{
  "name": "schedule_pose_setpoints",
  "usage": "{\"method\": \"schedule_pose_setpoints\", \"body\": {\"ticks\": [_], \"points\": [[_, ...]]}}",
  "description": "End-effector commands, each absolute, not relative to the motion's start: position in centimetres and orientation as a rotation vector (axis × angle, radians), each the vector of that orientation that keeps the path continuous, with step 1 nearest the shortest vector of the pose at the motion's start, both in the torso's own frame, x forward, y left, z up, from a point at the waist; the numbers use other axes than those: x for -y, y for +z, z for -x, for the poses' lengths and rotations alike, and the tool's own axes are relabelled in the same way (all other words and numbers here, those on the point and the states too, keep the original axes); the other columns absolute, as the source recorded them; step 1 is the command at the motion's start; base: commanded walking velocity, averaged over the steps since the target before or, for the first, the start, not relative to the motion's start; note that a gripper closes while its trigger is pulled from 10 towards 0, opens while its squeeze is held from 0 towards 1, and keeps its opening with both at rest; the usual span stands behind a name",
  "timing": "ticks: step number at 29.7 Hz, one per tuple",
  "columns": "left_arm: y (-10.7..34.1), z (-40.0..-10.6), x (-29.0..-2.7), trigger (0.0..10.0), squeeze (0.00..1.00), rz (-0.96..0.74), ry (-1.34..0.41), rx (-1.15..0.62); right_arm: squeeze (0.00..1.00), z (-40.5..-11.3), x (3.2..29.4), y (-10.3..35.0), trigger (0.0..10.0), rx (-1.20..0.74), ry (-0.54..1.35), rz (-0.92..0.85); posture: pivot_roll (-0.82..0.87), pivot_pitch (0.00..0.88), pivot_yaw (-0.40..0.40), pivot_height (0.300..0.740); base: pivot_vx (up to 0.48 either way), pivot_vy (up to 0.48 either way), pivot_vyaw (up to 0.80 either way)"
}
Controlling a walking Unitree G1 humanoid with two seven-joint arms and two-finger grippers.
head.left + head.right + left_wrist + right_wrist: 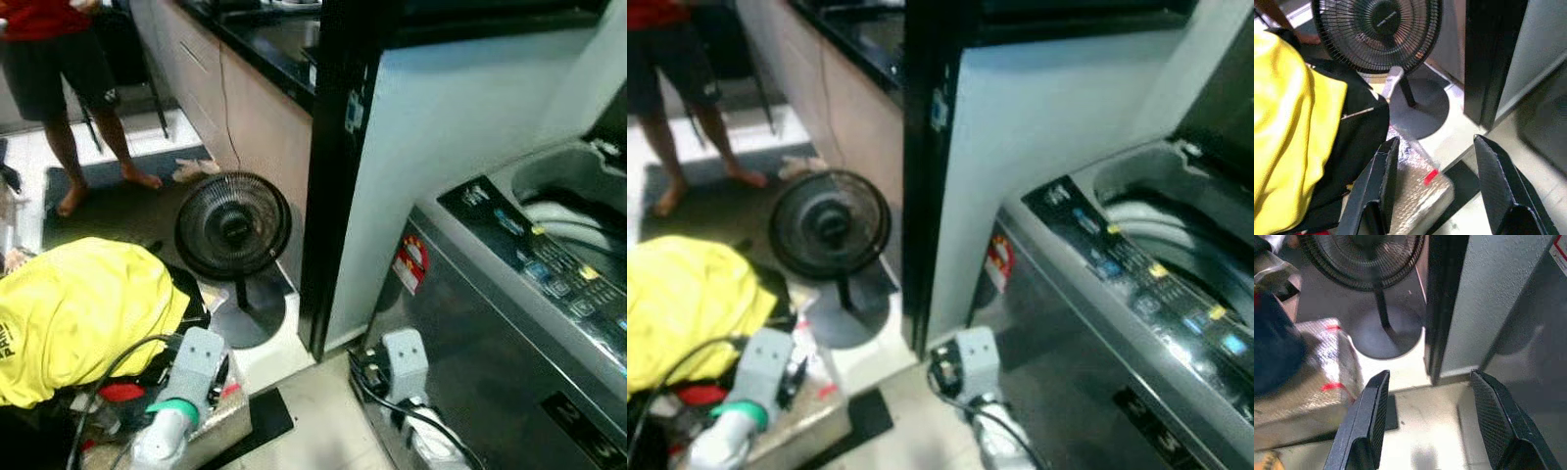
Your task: Clothes washing
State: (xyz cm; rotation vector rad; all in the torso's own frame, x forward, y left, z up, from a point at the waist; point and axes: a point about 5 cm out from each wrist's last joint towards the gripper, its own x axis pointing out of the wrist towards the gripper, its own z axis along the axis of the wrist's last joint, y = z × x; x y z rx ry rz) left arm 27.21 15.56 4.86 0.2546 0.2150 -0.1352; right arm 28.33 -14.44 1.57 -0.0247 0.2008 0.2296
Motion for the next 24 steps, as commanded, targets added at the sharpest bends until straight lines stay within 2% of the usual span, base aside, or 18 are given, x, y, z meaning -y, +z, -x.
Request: {"method": "schedule_pose_setpoints", "body": {"ticks": [1, 14, 24], "points": [[4.38, -27.05, -16.66, 10.0, 0.0, -0.273, -0.105, -0.235, 0.0, -28.74, 13.27, 1.99, 10.0, -0.179, 0.258, 0.017, 0.07, 0.03, -0.018, 0.74, 0.439, 0.0, 0.57], [4.33, -27.18, -16.9, 10.0, 0.0, -0.28, -0.097, -0.229, 0.0, -29.13, 13.71, 2.18, 10.0, -0.171, 0.225, 0.013, 0.07, 0.031, -0.015, 0.74, 0.435, 0.0, 0.67], [4.55, -27.33, -16.91, 10.0, 0.0, -0.264, -0.107, -0.215, 0.0, -29.66, 13.27, 2.84, 10.0, -0.146, 0.245, -0.061, 0.07, 0.023, -0.012, 0.74, 0.0, 0.0, 0.0]]}}
